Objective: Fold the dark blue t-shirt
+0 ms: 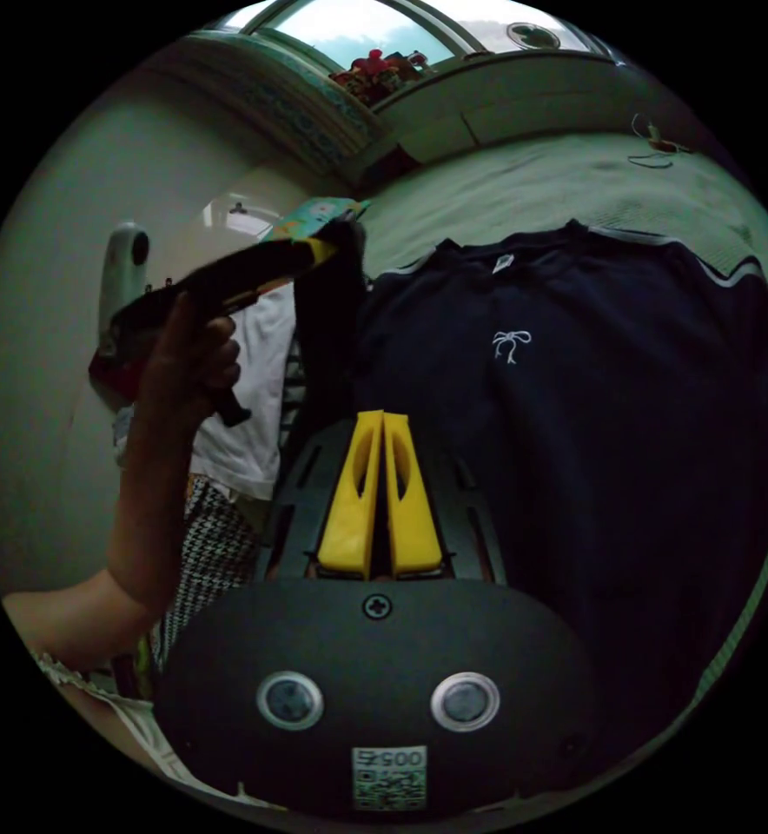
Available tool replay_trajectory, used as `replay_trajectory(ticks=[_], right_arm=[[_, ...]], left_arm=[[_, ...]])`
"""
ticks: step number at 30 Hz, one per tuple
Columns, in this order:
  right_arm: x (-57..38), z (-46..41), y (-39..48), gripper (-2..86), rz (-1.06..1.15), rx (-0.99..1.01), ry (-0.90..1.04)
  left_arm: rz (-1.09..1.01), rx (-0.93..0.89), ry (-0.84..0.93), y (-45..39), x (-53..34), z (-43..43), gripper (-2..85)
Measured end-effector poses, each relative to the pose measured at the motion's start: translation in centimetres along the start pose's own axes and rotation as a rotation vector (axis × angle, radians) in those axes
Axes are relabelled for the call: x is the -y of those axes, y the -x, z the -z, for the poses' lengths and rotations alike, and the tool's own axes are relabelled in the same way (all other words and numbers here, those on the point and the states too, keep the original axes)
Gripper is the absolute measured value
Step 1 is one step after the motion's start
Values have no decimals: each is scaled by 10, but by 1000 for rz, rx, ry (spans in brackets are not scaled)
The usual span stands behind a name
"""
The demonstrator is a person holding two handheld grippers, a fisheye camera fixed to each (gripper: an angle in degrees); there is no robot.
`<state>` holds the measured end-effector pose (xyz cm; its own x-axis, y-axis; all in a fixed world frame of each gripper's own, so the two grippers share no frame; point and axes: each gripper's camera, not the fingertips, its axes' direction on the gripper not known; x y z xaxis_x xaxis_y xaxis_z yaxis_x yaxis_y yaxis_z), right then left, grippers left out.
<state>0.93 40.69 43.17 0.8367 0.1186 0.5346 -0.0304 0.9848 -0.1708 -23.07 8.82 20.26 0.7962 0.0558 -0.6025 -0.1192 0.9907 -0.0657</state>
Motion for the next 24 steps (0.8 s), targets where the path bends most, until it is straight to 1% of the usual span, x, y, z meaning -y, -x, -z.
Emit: replay_trajectory(ticks=[2, 4, 6, 8, 10, 12, 14, 17, 20, 24], right_arm=[[0, -1, -3, -10, -4, 0, 0], [0, -1, -6, -10, -11, 2, -2], [-1, -1, -10, -10, -17, 1, -5], [-1, 0, -12, -10, -21, 4, -9], [-1, 1, -15, -10, -23, 11, -12], [-2, 1, -17, -10, -21, 19, -8], [-2, 0, -17, -10, -14, 18, -3], [-4, 1, -19, -10, -6, 6, 4], [-6, 4, -23, -10, -8, 3, 3], [-10, 10, -29, -10, -16, 12, 0]], left_arm=[[-71, -19, 73, -8, 11, -21, 56], [-77, -3, 91, -5, 15, -32, 83], [-38, -12, 67, 6, 16, -34, 107], [0, -89, -8, 23, 14, -29, 112], [40, -127, -46, 39, 13, -27, 114], [97, -64, -54, 56, 13, -28, 112], [173, 24, 2, 79, 13, -42, 106], [227, 59, 115, 100, 13, -73, 97], [261, 109, 137, 109, 17, -93, 85], [300, 52, 190, 116, 28, -122, 79]])
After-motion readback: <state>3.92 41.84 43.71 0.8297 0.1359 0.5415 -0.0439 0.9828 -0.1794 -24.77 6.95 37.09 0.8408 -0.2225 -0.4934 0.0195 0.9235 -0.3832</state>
